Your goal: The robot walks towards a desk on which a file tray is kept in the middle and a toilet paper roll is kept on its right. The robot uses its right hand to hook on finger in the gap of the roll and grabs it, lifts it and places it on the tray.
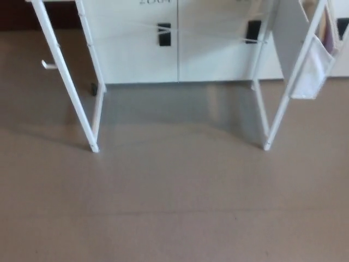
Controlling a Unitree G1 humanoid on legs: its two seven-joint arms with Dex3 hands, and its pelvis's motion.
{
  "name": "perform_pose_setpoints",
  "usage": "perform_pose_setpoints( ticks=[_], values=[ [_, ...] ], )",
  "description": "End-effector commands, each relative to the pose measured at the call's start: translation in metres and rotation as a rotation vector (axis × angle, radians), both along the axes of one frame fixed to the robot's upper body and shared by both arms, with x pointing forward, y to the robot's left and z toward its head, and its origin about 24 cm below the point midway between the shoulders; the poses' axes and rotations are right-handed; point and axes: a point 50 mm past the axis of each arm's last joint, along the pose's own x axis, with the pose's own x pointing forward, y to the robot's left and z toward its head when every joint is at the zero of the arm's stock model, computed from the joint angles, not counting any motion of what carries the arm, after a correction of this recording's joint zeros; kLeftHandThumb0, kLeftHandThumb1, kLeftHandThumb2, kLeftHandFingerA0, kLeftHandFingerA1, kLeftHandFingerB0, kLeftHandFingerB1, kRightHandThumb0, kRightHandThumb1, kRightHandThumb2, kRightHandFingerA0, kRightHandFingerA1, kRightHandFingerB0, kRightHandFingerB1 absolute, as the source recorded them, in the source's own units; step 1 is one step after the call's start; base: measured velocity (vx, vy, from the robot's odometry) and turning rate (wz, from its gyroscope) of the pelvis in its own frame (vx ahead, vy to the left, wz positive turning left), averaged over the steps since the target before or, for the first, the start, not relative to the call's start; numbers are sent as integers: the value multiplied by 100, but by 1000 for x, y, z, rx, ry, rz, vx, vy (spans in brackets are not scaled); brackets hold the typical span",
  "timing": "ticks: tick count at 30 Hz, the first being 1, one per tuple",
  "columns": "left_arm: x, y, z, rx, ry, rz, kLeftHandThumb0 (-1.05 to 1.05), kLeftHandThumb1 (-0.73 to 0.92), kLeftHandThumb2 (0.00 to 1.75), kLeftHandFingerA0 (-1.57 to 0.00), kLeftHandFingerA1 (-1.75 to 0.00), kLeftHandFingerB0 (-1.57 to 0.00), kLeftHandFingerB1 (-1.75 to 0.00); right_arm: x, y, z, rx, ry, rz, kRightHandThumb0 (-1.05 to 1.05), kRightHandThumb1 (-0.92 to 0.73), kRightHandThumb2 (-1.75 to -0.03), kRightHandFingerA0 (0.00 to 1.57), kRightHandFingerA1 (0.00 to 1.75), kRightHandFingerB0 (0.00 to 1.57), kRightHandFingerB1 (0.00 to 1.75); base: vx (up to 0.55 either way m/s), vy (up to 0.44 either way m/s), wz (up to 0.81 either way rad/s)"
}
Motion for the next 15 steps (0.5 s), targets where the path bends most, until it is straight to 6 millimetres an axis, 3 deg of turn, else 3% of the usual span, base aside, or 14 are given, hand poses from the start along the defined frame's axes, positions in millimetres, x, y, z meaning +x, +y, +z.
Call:
perform_pose_setpoints(
  ticks=[1,8,9,10,12,15],
  values=[
    [-3,5,5,24,1,-7,-66,81,64,-39,-40,-25,-33,-3,-3,1,-12,15,-5,-61,-62,-104,34,61,40,57,373,-103,10],
    [-3,5,4,38,6,14,-67,79,63,-41,-41,-28,-34,-3,-3,1,-12,15,-6,-61,-62,-104,34,61,40,57,327,6,-10],
    [-4,6,3,30,5,18,-73,68,83,-37,-49,-29,-44,-3,-3,1,-12,15,-6,-61,-62,-104,34,61,40,57,391,101,-25],
    [-4,6,3,27,4,17,-67,79,63,-40,-41,-27,-34,-3,-3,1,-12,15,-6,-61,-62,-104,34,61,40,57,443,138,-29],
    [-3,5,4,28,5,10,-67,79,63,-40,-41,-27,-34,-3,-3,1,-12,15,-6,-61,-62,-104,34,61,40,57,398,211,21],
    [-4,4,6,44,7,-40,-65,83,65,-37,-39,-23,-32,-3,-3,1,-12,15,-6,-61,-62,-104,34,61,40,57,338,172,-47]
  ],
)
